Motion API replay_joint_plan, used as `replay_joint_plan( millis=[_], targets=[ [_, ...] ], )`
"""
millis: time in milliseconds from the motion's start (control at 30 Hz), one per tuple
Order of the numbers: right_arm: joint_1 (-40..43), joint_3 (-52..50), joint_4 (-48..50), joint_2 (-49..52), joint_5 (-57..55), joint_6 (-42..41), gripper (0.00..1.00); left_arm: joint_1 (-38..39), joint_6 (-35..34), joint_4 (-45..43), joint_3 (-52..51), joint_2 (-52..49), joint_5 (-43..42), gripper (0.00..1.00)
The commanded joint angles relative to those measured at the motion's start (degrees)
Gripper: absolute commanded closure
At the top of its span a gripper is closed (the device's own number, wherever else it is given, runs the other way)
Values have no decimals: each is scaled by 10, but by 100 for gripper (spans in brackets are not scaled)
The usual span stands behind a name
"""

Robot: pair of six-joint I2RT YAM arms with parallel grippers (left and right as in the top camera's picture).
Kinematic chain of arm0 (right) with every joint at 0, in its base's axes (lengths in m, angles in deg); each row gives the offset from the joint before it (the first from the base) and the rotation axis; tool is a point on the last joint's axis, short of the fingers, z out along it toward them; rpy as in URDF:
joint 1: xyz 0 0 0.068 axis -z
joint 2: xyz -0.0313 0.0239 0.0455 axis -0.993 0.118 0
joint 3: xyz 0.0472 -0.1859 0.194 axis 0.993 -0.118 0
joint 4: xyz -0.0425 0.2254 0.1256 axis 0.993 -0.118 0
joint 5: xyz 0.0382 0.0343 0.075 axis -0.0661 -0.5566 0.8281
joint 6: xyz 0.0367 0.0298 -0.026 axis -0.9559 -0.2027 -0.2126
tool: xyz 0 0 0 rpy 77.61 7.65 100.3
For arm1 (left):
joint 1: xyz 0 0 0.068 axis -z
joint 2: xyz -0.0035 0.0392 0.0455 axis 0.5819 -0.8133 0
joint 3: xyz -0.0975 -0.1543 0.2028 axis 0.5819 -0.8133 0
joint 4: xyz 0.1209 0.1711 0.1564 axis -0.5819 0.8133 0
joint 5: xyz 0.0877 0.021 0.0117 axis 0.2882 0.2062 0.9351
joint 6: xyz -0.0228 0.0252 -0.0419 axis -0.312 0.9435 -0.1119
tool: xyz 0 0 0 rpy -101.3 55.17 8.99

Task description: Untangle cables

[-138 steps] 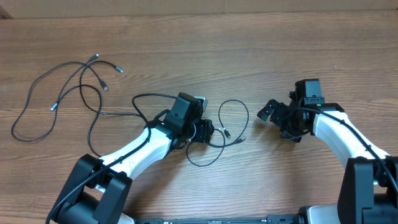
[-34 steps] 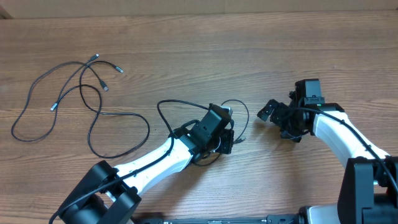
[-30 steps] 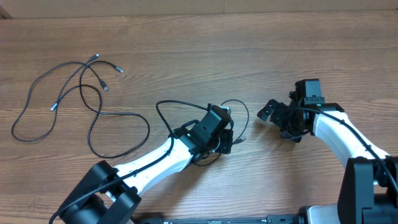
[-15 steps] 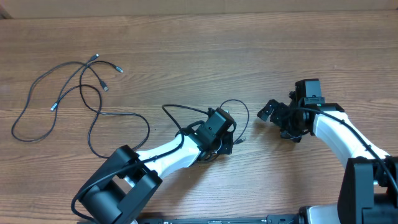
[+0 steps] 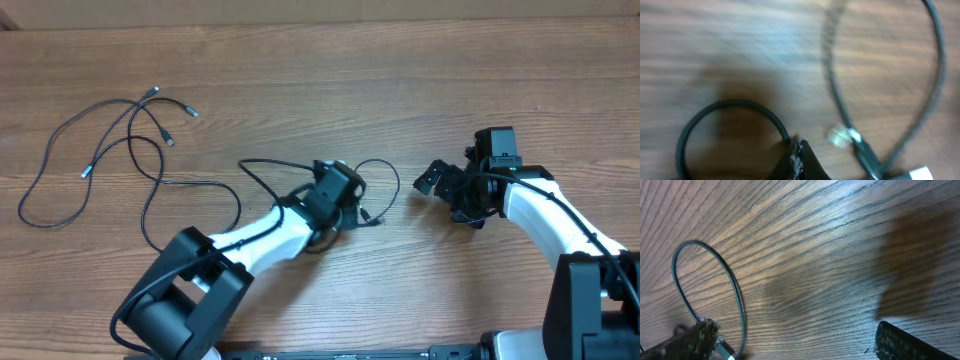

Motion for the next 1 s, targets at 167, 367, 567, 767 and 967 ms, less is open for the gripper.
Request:
replay_joint_plan(
  millis=[167,367,567,767,967],
  targets=[
    [1,3,3,-3,2,0,0,-74,3,12,3,-15,80,96],
    [1,3,3,-3,2,0,0,-95,58,19,22,-3,63,96],
    [1,3,3,-3,2,0,0,-96,85,135,123,27,54,94],
    [1,3,3,-3,2,0,0,-74,57,159,142,21,-7,66],
    [1,3,3,-3,2,0,0,-39,13,157,134,-6,5,43]
  ],
)
